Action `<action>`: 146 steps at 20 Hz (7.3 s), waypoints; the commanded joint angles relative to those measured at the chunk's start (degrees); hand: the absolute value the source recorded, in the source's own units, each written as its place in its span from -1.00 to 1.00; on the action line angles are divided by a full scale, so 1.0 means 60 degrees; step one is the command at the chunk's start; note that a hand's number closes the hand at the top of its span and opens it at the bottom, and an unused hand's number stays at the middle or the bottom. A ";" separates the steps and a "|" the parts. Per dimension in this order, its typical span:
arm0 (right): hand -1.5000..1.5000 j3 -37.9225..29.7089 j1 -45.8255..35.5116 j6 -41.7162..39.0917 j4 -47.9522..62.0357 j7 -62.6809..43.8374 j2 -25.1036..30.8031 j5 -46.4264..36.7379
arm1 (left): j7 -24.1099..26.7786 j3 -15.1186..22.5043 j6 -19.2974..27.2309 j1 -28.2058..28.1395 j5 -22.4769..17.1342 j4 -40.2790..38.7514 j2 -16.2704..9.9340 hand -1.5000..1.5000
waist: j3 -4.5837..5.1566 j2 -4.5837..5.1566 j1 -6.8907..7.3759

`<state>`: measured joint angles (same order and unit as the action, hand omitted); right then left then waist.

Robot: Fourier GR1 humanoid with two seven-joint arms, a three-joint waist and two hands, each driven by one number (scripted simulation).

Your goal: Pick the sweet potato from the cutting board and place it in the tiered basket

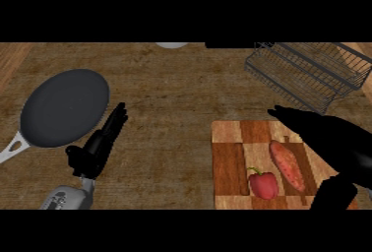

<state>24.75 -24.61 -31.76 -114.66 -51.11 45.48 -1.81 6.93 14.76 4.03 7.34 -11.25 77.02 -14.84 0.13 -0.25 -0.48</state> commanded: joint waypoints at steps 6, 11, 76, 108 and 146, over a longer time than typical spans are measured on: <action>-1.00 0.0277 0.0981 0.0428 -0.0548 -0.0922 -0.0370 -0.2114 | -0.0140 -0.0349 -0.0436 -0.0409 -0.0083 0.0499 -0.0143 0.00 | -0.0025 0.0019 0.0105; -1.00 0.0755 0.0915 -0.0110 0.0318 -0.1612 -0.0727 -0.2485 | 0.0253 -0.0292 -0.0332 0.0000 0.0255 -0.0192 0.0307 0.00 | -0.0014 0.0049 0.0091; 1.00 -0.9171 0.4687 0.4530 0.1655 0.4002 -0.3124 -0.4679 | -0.0329 -0.2071 -0.1943 -0.0759 0.1263 0.0537 0.0909 0.00 | -0.0012 -0.0041 -0.0168; 1.00 -0.6744 -0.6429 0.5254 1.2129 0.3114 -0.1673 -0.5785 | -0.0397 -0.1815 -0.1846 0.0193 0.1812 0.0014 0.1569 0.00 | -0.0024 0.0157 0.0426; -1.00 -0.8877 -0.7152 1.1358 1.4252 0.3534 -0.0753 -0.4979 | -0.0196 -0.2392 -0.1845 -0.0100 0.1791 -0.0082 0.1312 0.00 | -0.0016 -0.0006 -0.0069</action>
<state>-28.35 -70.16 32.64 -25.69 -30.32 37.69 -31.02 5.43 2.25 -6.60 6.51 0.40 77.36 -5.76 0.03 0.05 0.12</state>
